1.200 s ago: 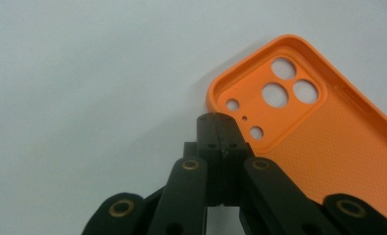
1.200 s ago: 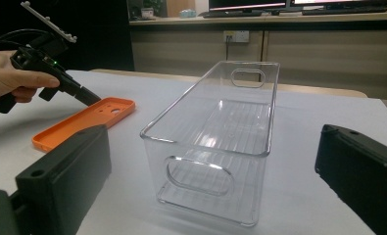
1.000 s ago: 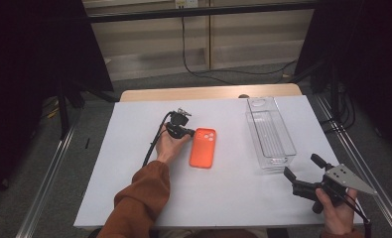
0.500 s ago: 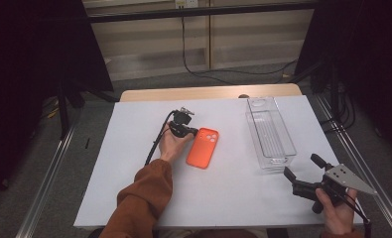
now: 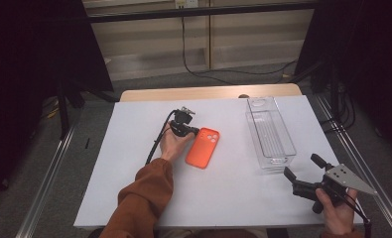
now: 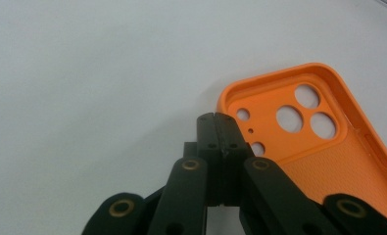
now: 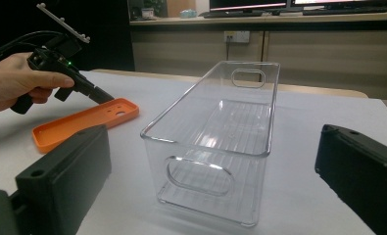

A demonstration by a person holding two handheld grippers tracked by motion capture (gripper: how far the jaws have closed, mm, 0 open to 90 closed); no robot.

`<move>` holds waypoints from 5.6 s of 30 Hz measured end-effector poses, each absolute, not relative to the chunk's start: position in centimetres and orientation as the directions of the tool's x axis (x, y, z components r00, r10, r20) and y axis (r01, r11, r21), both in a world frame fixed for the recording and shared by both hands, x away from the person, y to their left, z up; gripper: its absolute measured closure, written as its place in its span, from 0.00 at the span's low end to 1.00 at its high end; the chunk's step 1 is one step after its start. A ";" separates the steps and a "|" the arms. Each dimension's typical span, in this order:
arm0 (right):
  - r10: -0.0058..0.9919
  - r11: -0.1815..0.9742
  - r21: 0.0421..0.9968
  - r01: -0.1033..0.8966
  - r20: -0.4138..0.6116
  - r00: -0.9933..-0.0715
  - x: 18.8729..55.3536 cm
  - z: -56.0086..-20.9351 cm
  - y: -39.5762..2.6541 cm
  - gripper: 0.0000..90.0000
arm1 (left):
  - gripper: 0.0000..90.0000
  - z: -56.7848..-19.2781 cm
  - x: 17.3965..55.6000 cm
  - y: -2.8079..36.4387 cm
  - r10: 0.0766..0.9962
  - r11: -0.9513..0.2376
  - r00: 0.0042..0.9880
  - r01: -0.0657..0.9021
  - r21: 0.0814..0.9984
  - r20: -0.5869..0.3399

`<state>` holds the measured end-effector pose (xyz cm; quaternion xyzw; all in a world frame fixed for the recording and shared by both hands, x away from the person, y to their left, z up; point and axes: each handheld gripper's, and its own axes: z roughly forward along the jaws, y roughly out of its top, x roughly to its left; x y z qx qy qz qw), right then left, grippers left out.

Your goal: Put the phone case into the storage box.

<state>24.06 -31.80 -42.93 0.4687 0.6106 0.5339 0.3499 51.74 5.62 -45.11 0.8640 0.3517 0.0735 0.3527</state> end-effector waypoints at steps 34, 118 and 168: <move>0.946 -0.010 0.981 0.195 0.072 -0.315 24.0 -42.9 -31.9 0.00 | 0.76 -41.4 48.8 9.8 0.665 -0.385 0.733 0.502 0.774 -0.144; 0.946 -0.011 0.980 0.200 0.075 -0.315 24.0 -42.9 -31.8 0.00 | 0.06 -43.2 46.6 5.6 0.666 -0.507 0.722 0.623 0.596 -0.188; 0.945 -0.005 0.980 0.200 0.070 -0.320 24.0 -43.0 -31.7 0.00 | 0.11 -44.7 46.0 1.2 0.691 -0.605 0.723 0.596 0.528 -0.024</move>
